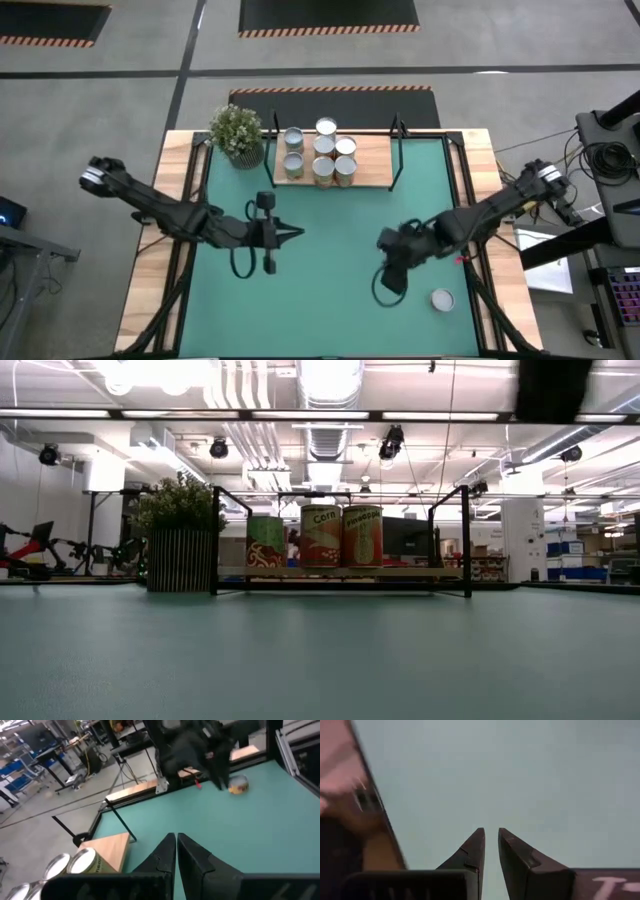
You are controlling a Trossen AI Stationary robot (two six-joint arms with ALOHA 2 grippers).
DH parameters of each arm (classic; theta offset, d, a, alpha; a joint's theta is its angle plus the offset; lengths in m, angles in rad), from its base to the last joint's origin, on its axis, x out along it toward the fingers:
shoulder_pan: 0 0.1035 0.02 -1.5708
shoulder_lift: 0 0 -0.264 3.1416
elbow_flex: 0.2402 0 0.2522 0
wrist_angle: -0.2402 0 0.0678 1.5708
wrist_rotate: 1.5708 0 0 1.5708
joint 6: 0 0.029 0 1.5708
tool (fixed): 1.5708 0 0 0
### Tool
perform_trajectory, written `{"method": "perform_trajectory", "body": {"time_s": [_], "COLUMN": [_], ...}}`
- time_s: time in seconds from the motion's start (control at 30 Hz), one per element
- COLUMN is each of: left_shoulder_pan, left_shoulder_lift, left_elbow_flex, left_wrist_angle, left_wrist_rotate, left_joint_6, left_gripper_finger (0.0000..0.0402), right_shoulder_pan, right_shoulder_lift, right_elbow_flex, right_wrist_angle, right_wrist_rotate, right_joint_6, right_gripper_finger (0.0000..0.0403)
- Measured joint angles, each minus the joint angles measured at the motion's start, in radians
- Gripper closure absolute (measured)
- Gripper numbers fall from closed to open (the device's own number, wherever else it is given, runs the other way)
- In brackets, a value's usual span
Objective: Pick and place cans onto a shelf
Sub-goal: Put the canned pineapple rings on the shelf
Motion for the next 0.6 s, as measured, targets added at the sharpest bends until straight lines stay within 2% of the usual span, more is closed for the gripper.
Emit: {"method": "perform_trajectory", "body": {"time_s": [0.13,0.3,0.47,0.6], "left_shoulder_pan": [0.0,0.0,0.0,0.0], "left_shoulder_lift": [-0.024,-0.043,-0.051,-0.053], "left_elbow_flex": [0.0,0.0,0.0,0.0], "left_wrist_angle": [-0.001,-0.002,-0.007,-0.006], "left_wrist_rotate": [0.0,0.0,0.001,0.002], "left_joint_6": [-0.01,-0.04,-0.024,0.004], "left_gripper_finger": [0.0401,0.0402,0.0402,0.0402], "right_shoulder_pan": [0.079,0.196,0.296,0.342], "right_shoulder_lift": [0.099,0.162,0.158,0.108], "right_elbow_flex": [0.047,0.001,-0.074,-0.13], "right_wrist_angle": [-0.219,-0.242,-0.239,-0.235], "right_wrist_rotate": [-0.177,-0.337,-0.396,-0.397], "right_joint_6": [0.235,0.458,0.639,0.742], "right_gripper_finger": [0.036,0.0369,0.0392,0.0394]}}
